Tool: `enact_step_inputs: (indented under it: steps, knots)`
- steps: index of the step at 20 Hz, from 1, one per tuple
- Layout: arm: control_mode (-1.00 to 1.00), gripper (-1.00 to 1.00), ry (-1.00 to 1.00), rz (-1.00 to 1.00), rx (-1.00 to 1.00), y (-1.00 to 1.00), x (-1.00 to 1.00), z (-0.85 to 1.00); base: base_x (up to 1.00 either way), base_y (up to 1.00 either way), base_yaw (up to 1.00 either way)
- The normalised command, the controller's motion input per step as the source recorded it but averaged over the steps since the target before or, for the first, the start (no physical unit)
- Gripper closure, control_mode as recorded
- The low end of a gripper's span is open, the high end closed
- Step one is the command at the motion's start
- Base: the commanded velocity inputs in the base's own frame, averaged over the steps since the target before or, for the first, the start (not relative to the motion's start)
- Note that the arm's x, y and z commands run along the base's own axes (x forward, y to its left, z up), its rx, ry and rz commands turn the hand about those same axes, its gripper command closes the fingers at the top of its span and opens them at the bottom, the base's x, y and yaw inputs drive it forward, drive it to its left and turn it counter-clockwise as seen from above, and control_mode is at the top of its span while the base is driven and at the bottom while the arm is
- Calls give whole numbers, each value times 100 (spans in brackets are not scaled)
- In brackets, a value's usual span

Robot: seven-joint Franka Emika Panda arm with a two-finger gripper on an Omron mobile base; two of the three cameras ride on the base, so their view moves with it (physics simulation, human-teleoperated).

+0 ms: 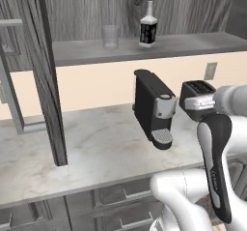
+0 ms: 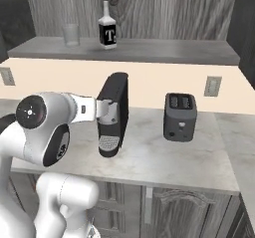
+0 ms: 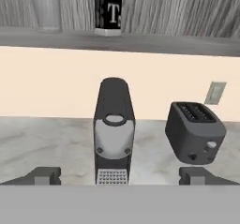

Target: There is a bowl on the dining counter. Grab a lemon wedge from the fridge and place it in the bowl. Then get the liquor bottle and glass cup from the cabinet and place them next to the bowl.

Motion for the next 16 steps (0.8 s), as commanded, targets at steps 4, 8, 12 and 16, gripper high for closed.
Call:
enact_step_inputs:
  steps: [4,8,12,16]
  knots:
    - [-100,-100,-40,-1,0,-7,8,71,0,0,0]
    - [-100,-100,-22,-9,0,0,43,88,0,0,0]
    - [-100,-100,-10,-9,0,0,50,85,0,0,0]
    - [-100,-100,1,-2,0,0,33,67,0,0,0]
